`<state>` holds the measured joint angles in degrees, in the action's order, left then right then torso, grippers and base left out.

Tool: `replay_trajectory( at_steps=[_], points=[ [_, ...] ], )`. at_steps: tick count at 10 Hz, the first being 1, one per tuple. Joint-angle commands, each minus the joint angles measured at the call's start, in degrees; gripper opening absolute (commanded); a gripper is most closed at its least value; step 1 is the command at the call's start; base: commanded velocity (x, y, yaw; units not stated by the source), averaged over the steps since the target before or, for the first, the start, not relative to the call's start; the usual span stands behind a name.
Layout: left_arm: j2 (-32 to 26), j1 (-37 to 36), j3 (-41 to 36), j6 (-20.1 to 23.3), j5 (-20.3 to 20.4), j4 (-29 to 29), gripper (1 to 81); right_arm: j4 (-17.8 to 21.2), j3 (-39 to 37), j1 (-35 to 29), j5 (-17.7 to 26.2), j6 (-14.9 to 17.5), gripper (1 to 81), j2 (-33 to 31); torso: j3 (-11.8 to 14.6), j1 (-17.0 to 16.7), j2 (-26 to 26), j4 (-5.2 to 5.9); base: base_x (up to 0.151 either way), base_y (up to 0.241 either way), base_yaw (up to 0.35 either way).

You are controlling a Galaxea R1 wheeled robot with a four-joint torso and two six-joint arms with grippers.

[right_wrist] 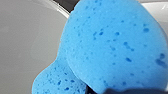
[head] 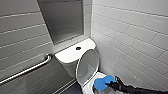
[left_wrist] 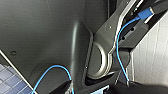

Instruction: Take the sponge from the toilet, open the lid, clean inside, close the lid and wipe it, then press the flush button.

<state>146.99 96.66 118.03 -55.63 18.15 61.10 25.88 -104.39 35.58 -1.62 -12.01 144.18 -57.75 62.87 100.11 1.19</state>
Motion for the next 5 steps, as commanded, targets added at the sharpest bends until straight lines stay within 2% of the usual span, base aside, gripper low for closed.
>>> replay_trajectory(
  at_steps=[1, 5],
  points=[
    [-0.7, 1.3, 0.1, -0.1, -1.5, 0.8, 81.1, 0.9, -5.5, -10.0, 8.8, -0.3, 1.0, 2.7, 0.0, 0.0, 0.0, 0.00, 0.000, 0.000, 0.000],
    [-0.6, 1.2, 0.2, -0.1, -1.5, 0.7, 81.1, 0.8, -18.5, -14.6, 11.7, -0.3, 1.0, 11.5, 0.0, 0.0, 0.0, 0.00, 0.000, 0.000, 0.000]
  ],
)
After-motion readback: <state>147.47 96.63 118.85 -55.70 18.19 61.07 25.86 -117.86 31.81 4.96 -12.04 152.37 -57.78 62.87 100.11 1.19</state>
